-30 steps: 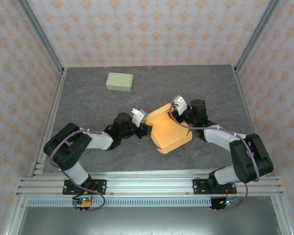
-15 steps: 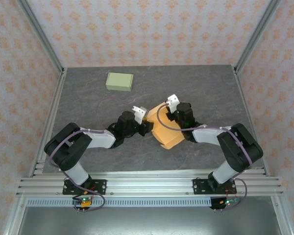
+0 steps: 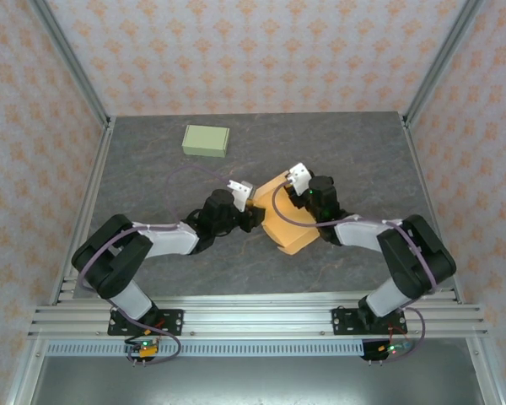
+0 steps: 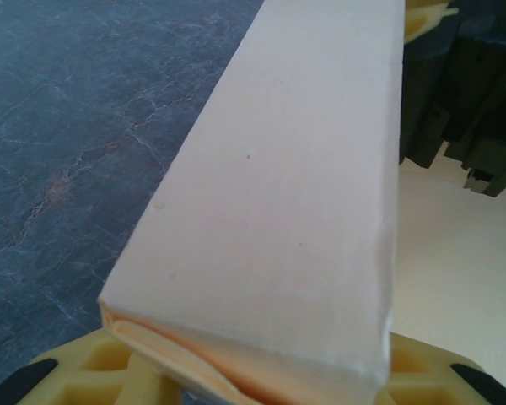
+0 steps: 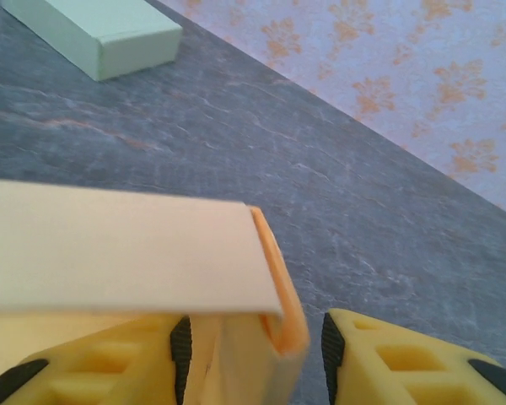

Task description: Fold the paper box

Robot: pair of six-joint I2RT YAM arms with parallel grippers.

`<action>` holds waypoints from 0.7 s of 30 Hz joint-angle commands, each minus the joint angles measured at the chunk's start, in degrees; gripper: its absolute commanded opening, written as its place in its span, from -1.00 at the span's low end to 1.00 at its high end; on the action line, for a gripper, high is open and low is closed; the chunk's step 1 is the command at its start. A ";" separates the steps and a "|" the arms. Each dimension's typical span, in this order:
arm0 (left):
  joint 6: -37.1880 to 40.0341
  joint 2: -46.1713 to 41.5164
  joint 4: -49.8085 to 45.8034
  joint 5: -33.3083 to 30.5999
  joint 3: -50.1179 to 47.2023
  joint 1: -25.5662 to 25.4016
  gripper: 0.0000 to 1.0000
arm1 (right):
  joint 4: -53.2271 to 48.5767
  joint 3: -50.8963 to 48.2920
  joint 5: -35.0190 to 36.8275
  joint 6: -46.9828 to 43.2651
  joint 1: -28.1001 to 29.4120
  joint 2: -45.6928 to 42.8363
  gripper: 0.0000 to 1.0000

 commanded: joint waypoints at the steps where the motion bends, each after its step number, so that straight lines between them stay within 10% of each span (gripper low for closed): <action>1: 1.65 -3.47 -3.58 -4.32 2.17 -0.29 -0.42 | -8.42 0.37 -16.68 -0.39 -2.79 -6.46 -0.01; 5: 2.17 -4.41 -5.40 -5.26 2.34 -0.30 -0.42 | -18.82 1.64 -23.29 -5.39 -4.59 -11.05 0.03; 21: -1.43 -5.48 -4.03 -1.92 2.23 -0.30 -0.43 | -9.63 7.19 -1.74 2.01 -0.41 0.57 -0.08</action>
